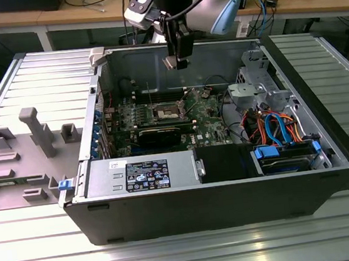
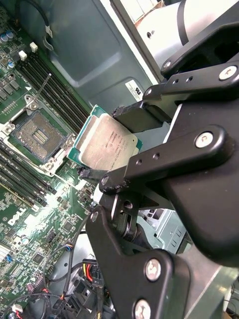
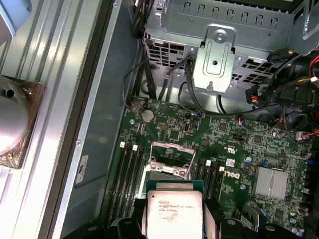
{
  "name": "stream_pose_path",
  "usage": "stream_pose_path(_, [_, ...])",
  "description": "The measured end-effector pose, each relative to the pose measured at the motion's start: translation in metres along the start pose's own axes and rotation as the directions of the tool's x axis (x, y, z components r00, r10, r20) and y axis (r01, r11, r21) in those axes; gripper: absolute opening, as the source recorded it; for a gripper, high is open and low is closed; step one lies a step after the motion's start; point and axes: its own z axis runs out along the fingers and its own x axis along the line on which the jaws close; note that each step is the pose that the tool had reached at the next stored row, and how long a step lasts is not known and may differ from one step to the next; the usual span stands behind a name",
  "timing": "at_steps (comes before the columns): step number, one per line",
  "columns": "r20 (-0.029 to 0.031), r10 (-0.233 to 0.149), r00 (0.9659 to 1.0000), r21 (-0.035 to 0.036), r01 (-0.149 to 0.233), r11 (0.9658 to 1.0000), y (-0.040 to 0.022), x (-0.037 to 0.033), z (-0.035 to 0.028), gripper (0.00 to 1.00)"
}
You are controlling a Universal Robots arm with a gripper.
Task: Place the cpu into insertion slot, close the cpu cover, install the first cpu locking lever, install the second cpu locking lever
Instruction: 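Place the cpu into insertion slot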
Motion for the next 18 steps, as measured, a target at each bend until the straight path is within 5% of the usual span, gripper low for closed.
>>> stream_pose_path(18, [0.0012,0.012,0.9999,-0.0003,-0.012,0.9999,-0.0011,0.0001,0.003,0.54])
